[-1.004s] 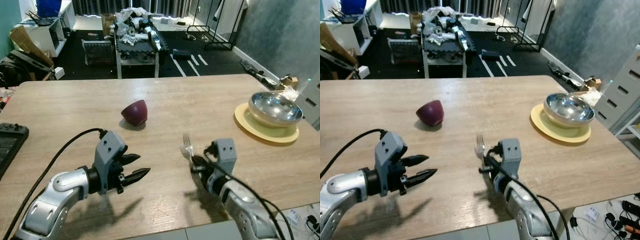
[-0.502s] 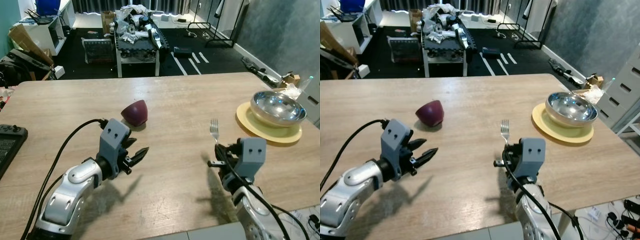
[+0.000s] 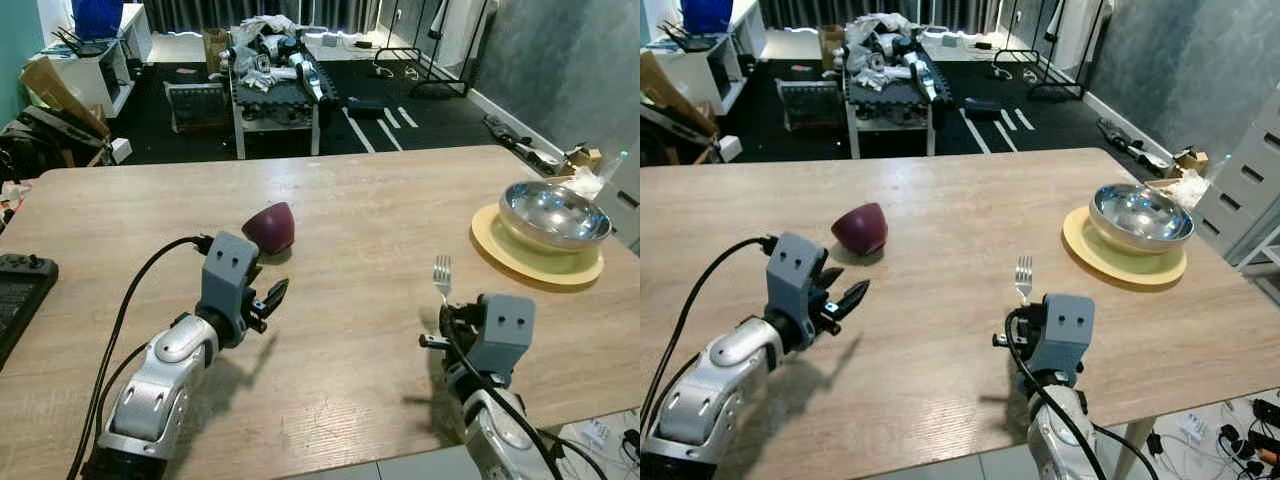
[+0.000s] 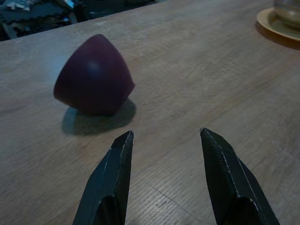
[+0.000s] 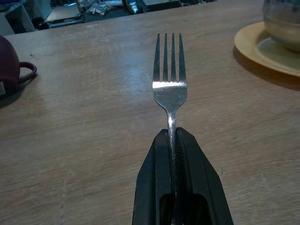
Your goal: Setting the table
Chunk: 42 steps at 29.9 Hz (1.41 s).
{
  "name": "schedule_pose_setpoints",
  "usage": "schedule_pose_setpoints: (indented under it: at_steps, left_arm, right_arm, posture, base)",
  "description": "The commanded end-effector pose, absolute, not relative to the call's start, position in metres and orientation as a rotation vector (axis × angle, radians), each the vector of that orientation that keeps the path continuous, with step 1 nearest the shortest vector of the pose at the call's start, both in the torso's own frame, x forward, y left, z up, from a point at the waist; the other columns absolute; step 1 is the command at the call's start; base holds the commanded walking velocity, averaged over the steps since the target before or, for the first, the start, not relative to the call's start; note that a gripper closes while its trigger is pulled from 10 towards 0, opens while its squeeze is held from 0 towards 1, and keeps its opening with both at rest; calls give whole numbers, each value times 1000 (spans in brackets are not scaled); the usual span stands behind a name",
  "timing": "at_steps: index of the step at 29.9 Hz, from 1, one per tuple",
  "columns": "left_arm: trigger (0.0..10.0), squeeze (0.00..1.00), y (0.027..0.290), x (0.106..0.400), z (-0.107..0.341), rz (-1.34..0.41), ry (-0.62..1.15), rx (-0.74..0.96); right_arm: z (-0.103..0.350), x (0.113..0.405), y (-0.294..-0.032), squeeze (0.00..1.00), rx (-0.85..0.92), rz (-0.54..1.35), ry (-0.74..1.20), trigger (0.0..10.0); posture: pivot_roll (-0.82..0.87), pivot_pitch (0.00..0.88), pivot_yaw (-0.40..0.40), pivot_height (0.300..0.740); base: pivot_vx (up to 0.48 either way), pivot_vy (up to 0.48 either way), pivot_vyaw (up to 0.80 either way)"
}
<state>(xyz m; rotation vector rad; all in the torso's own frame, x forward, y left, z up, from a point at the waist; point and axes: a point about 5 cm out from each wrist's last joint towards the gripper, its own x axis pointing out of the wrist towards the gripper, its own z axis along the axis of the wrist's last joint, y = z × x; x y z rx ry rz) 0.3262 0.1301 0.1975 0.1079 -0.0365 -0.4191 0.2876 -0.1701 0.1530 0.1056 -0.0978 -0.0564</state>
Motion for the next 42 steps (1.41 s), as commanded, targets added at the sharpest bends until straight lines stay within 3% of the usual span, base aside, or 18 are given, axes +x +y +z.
schedule_pose_setpoints:
  at_steps: [1, 29, 42]
  left_arm:
    - [10000, 0, 130, 326, 193, -406, -25, 105]
    - [10000, 0, 131, 327, 191, -385, -27, 97]
    - [10000, 0, 134, 328, 186, -374, -6, 110]
  right_arm:
    - [149, 288, -173, 0, 101, -72, -87, 10000]
    - [145, 292, -177, 0, 86, -85, -71, 10000]
    - [139, 292, -184, 0, 107, -124, -49, 10000]
  posture:
    - [63, 63, 48, 740]
    - [67, 69, 46, 740]
    - [68, 68, 51, 740]
  base:
    - [0, 0, 0]
    - [0, 0, 0]
    - [0, 0, -800]
